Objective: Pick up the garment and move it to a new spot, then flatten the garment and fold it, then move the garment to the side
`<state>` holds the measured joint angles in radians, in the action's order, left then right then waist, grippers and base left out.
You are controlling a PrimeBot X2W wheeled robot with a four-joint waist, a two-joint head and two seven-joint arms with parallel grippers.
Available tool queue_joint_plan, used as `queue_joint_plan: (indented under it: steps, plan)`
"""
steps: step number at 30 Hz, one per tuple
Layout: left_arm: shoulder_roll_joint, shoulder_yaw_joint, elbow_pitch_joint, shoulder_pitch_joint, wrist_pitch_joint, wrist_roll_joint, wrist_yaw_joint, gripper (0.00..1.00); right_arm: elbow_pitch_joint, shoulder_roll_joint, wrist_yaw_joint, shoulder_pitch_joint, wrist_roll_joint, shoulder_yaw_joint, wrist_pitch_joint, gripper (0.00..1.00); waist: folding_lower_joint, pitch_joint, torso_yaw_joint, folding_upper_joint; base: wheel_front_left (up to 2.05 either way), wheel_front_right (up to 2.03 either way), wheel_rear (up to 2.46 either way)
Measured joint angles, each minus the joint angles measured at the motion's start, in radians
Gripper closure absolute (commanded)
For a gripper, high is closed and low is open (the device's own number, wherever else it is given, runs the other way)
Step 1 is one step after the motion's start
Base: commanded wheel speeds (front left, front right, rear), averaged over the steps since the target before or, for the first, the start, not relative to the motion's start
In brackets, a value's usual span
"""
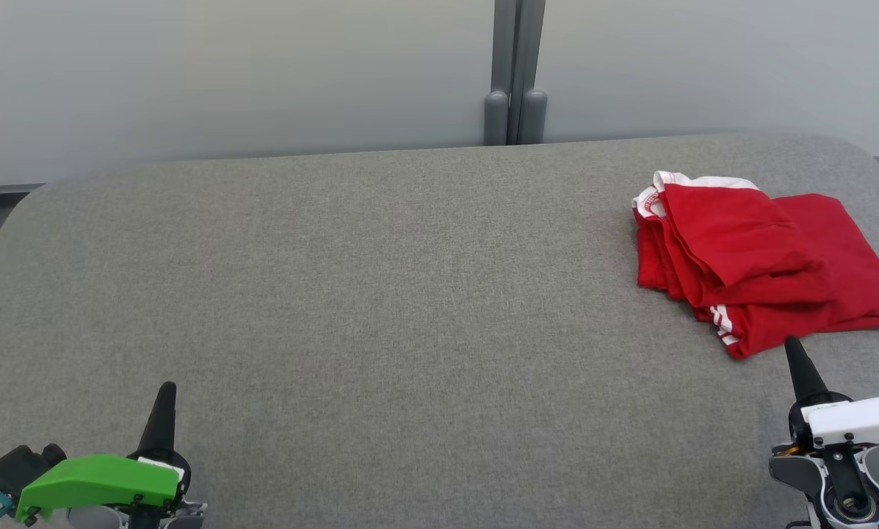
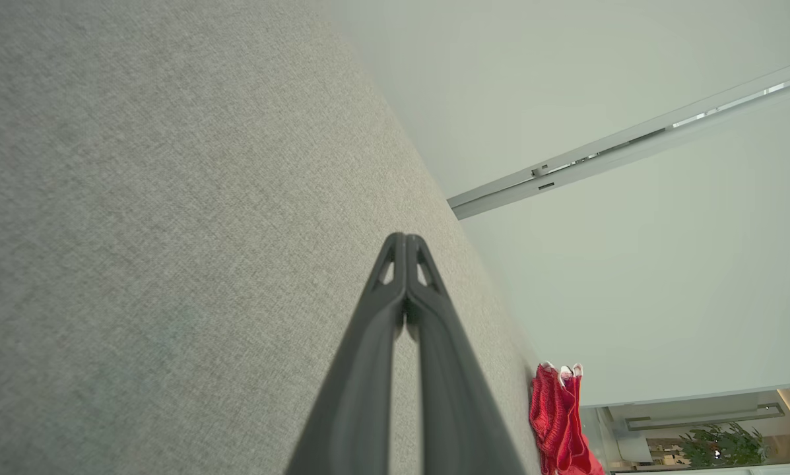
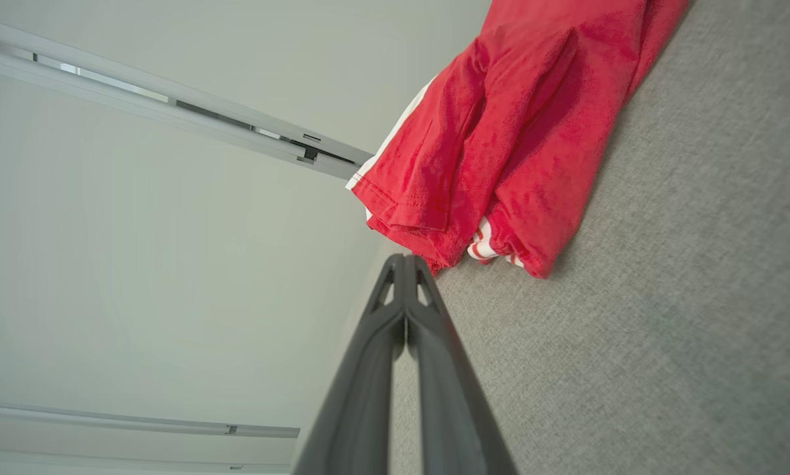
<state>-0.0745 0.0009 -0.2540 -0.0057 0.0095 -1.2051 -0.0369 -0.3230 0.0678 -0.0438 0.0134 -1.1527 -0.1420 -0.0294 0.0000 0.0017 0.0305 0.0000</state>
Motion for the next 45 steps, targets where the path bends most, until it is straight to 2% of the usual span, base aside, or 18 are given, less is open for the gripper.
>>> queue_joint_plan:
  steps: [32,45]
  plan:
    - [0.033,0.088,0.013,-0.058,0.105,-0.382,-0.042,1.00,0.036,-0.029,-0.053,0.069,-0.434,-0.014,-0.096,1.00,0.0000,-0.004,-0.031,0.0000,0.00,0.00,0.00]
    - [0.035,0.089,0.017,-0.059,0.105,-0.394,-0.043,1.00,0.048,-0.029,-0.053,0.070,-0.440,-0.013,-0.096,1.00,0.0000,-0.003,-0.031,0.0000,0.00,0.00,0.00]
